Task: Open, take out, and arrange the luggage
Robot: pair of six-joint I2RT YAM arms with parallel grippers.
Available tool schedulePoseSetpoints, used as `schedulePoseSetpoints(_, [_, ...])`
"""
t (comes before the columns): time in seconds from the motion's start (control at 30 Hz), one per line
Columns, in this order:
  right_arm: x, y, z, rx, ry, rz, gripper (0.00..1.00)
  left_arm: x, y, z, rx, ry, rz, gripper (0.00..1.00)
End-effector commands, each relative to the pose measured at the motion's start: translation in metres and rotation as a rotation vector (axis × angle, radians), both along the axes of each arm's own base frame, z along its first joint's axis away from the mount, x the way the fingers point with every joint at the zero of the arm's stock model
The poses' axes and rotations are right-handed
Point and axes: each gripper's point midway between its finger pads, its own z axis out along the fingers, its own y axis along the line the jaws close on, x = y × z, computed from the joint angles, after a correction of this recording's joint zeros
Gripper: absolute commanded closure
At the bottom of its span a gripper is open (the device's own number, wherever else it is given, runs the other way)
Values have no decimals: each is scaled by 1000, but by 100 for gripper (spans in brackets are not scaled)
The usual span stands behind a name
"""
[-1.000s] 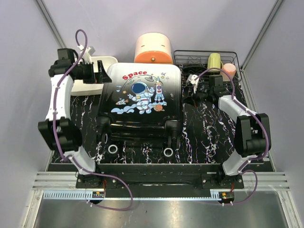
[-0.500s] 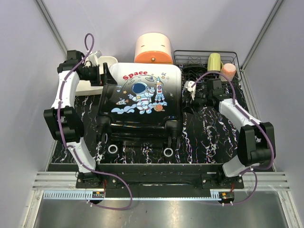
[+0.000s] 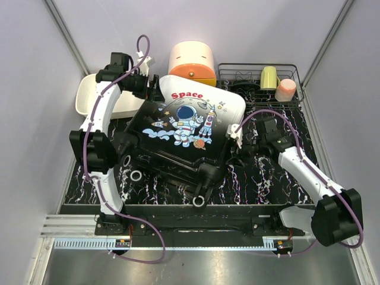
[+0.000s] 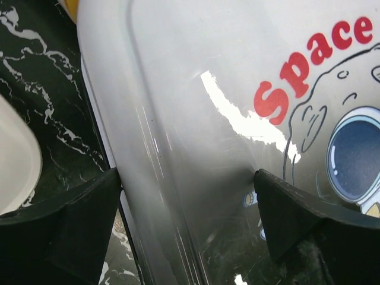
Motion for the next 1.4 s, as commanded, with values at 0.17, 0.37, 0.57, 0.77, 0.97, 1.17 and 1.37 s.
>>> schedulePoseSetpoints(0.17, [-36, 90, 44, 227, 38, 176, 50, -20, -56, 48, -38, -95, -180, 10])
schedulePoseSetpoints(0.37, [0, 108, 60, 232, 40, 10, 46, -10, 10, 109, 14, -264, 12, 2])
schedulePoseSetpoints(0.57, [-9, 62, 61, 160, -47, -169, 34, -52, 39, 131, 12, -346, 83, 1])
schedulePoseSetpoints(0.77, [-18, 19, 31, 9, -70, -265, 30, -90, 32, 129, -43, -340, 84, 1])
schedulePoseSetpoints(0.97, [-2, 15, 2, -55, -59, -328, 21, -108, 30, 116, -66, -304, 101, 1])
schedulePoseSetpoints(1.17, [2, 28, -14, -37, -17, -300, 16, -120, 31, 108, -73, -291, 114, 1])
schedulePoseSetpoints(1.37, [-19, 47, -22, 17, 46, -136, 19, -122, 37, 99, -78, -270, 135, 1])
